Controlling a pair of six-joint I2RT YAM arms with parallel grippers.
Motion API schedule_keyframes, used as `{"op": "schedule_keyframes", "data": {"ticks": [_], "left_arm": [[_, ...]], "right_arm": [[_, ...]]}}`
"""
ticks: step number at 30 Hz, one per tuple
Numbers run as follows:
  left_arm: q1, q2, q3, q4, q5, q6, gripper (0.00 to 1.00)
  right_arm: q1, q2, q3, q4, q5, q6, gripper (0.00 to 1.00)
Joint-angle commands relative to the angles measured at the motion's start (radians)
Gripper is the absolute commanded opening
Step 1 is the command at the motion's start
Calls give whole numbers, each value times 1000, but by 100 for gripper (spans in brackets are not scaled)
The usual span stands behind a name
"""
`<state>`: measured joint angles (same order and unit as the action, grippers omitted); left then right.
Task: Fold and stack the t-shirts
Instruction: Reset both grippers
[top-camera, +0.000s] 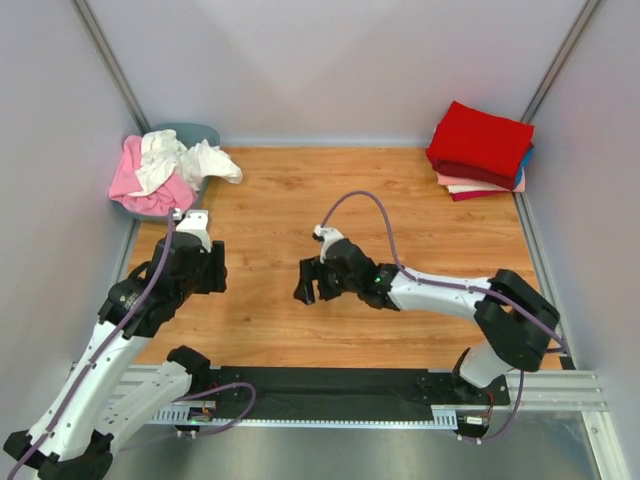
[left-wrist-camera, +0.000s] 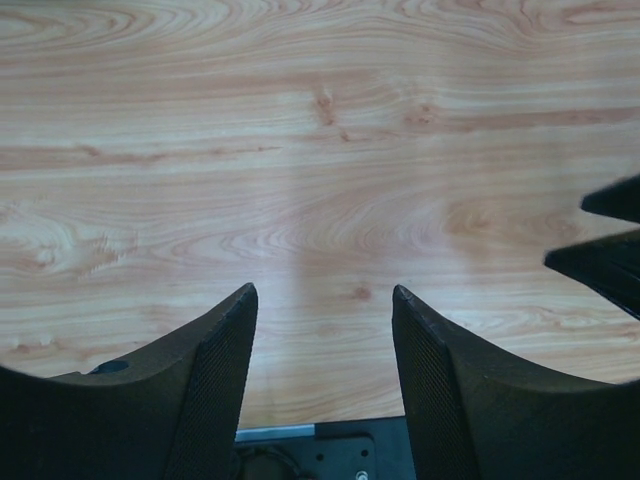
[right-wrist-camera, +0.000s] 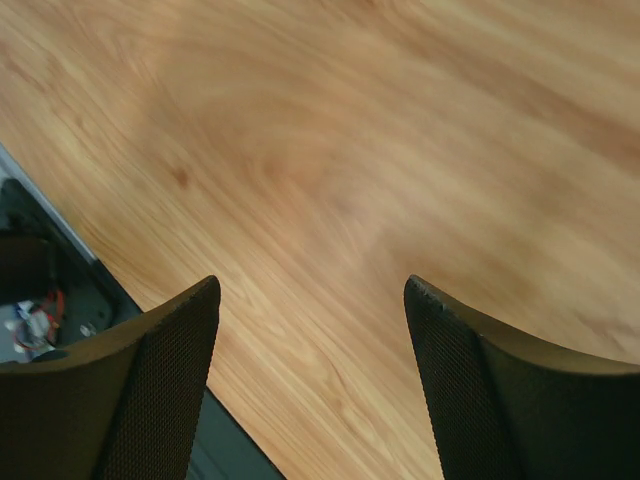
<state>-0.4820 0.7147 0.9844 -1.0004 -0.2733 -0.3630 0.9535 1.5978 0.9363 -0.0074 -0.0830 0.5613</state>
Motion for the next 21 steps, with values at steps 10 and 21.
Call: {"op": "schedule_keyframes", "data": {"ticks": [10,21], "left_arm": [[0,94,31,212,-110,-48,70],[25,244,155,417,-322,57,93]], "right_arm": [[80,-600,-402,-44,406,-37,77],[82,-1108,-519,-223,661,-9,98]]}}
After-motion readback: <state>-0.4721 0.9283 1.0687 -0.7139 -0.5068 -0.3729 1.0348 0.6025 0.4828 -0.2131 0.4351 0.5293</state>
